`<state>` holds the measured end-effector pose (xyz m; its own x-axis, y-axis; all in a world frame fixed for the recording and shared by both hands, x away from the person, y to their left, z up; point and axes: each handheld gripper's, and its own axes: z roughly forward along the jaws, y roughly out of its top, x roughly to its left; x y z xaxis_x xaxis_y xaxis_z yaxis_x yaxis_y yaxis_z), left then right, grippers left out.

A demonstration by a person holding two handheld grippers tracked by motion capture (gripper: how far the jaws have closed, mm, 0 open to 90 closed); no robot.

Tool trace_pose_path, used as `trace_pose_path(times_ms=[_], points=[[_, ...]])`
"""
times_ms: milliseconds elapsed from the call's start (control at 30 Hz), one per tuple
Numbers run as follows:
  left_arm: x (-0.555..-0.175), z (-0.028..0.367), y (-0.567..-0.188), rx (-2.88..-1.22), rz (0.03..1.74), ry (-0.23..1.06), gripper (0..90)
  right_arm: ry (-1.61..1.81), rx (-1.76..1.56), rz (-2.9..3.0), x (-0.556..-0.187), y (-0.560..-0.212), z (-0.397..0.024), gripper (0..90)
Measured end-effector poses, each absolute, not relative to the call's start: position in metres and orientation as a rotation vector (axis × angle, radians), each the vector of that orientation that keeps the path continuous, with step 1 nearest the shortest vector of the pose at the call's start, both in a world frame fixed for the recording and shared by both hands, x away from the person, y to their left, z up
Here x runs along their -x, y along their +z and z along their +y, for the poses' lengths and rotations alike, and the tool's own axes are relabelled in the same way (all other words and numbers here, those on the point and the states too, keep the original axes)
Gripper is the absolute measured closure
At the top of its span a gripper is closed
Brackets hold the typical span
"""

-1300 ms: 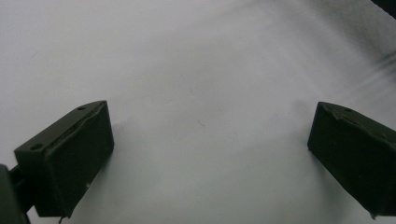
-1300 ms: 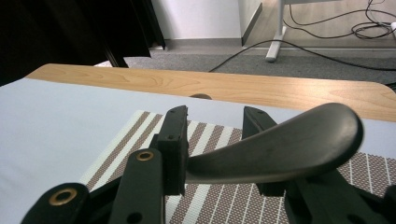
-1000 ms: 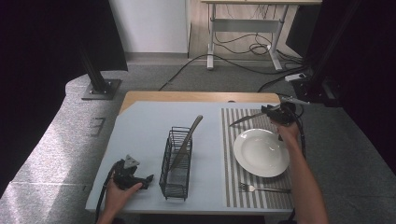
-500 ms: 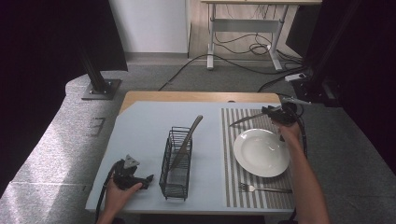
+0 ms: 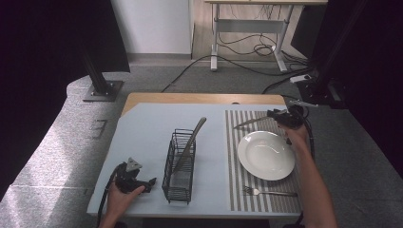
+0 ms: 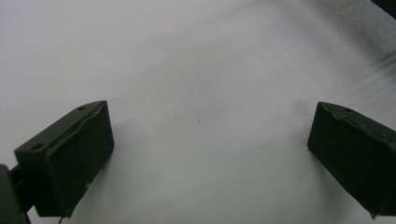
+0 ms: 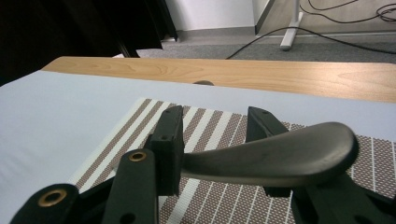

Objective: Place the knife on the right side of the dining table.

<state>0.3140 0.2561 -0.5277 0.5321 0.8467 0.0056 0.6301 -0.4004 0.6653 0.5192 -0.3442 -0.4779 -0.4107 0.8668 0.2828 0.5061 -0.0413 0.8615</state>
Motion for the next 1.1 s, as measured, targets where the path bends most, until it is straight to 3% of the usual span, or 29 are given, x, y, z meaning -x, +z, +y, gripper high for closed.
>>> trace_pose_path(times_ms=[1100], points=[[-0.314,0.2562,-0.5277,-2.161,1.191,0.46,0.0,1.427,-1.426,1.892,-0.5179,-0.4825,-0.3506,52.2]])
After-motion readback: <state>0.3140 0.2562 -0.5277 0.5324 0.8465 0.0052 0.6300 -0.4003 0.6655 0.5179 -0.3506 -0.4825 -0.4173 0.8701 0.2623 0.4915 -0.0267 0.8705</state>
